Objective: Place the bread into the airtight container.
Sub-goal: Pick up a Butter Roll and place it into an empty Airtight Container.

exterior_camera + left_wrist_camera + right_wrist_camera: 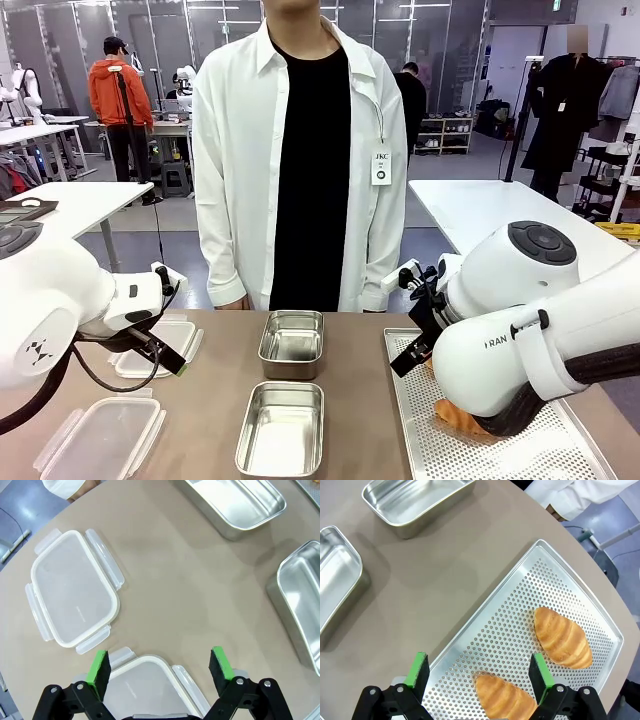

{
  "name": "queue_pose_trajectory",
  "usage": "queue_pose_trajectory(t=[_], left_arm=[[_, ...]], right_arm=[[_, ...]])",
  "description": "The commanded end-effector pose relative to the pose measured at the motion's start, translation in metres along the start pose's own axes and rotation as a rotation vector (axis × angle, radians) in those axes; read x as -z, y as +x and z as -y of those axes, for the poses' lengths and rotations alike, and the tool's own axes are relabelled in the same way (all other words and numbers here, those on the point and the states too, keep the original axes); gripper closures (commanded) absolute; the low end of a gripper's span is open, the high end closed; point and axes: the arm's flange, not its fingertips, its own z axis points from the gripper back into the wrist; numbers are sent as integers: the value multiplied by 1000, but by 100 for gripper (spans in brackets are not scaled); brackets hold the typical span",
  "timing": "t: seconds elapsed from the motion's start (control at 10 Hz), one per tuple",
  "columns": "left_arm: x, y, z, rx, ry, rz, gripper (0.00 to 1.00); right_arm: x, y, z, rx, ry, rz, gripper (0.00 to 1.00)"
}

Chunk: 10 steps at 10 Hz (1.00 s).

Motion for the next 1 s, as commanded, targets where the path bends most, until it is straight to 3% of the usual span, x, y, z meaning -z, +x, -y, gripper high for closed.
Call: queue_pose_trajectory(t=[0.0,0.3,0.5,0.7,0.9], left_arm=[[0,0,0,0,0,0,0],[-66,52,-23,-27,-9,-48,0],[-150,91,-43,-51,-98,-87,0],[-248,104,-65,-87,-154,-59,0],[-343,85,-92,-116,-192,8,0]], right_arm=[[0,0,0,0,0,0,0],[-73,77,28,32,12,-34,0],[-143,119,55,6,-5,-55,0],[-224,127,94,25,63,-71,0],[-295,102,141,67,101,-34,0]])
